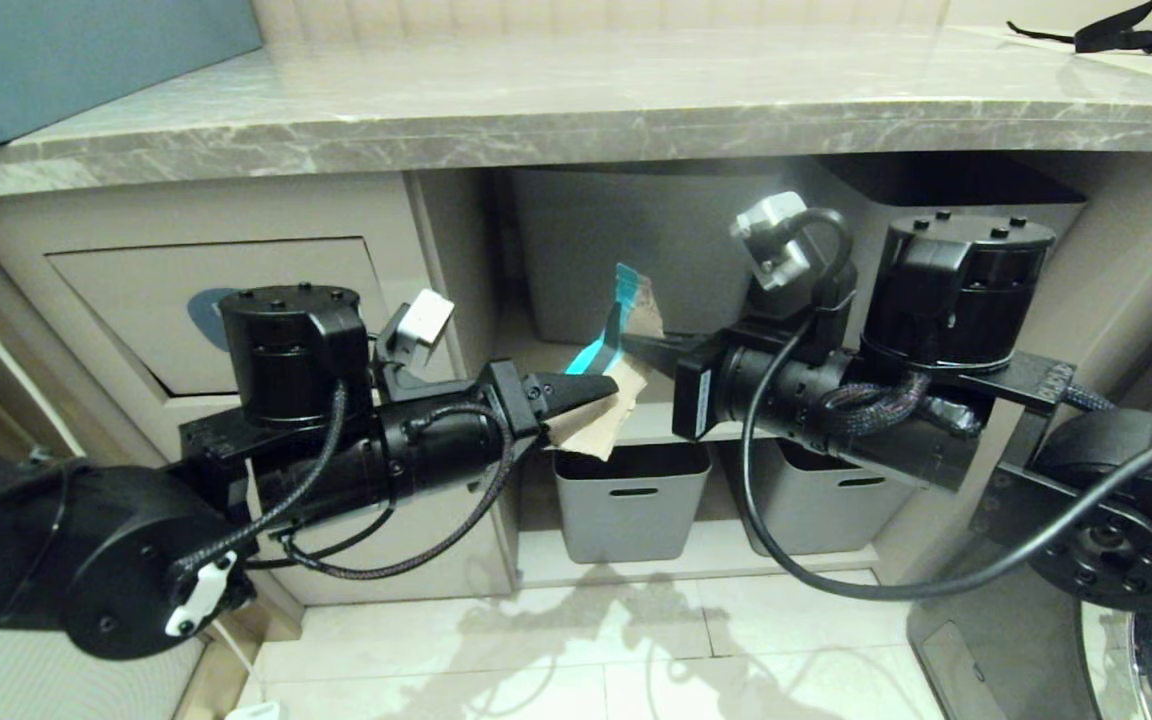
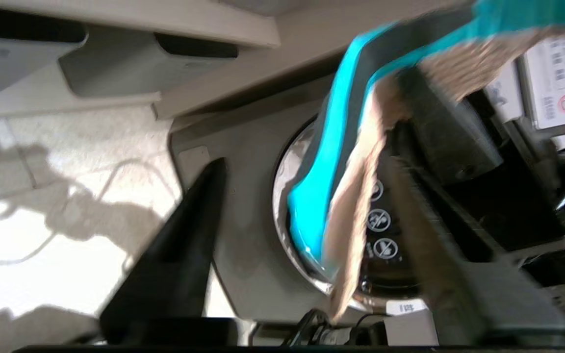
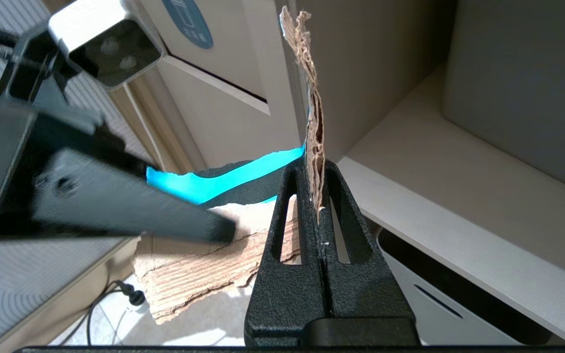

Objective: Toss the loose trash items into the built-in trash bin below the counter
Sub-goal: Hand it to the other hand

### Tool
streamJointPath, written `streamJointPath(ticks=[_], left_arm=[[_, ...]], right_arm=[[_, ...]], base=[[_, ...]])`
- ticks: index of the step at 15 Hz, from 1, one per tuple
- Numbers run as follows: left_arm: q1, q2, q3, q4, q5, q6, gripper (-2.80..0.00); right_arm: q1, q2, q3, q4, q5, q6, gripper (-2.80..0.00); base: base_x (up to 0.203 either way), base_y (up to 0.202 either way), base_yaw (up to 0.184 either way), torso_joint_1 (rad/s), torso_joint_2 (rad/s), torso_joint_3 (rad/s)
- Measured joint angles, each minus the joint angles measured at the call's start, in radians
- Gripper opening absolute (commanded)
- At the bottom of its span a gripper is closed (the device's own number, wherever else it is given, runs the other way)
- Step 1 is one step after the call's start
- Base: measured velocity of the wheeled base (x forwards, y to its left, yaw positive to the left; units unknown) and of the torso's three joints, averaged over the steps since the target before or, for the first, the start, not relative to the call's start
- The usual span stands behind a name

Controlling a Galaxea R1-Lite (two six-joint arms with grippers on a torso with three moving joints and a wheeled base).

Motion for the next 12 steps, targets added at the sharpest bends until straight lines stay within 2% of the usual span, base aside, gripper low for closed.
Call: streamJointPath(ticks=[10,11,12], left_arm=[[-0.038,-0.049,0.044,-0.03,-0.029,0.0,-2.8],[-0.044,-0.059,0.053,-0.03,-0.028,0.0,-2.8],[-0.047,-0.066,0.059,-0.03,-0.028,0.0,-2.8]], right_arm=[[0.021,-0.009,0.04,0.0,-0.005,-0.003,-2.8],[0.022,-0.009,0.04,0.0,-0.011,-0.002,0.0],[0.024,-0.009,0.041,-0.001,-0.014,-0.002,0.0]], base=[[0.0,0.0,0.0,0.0,0.0,0.0],[0.0,0.0,0.0,0.0,0.0,0.0],[0.0,0.0,0.0,0.0,0.0,0.0]])
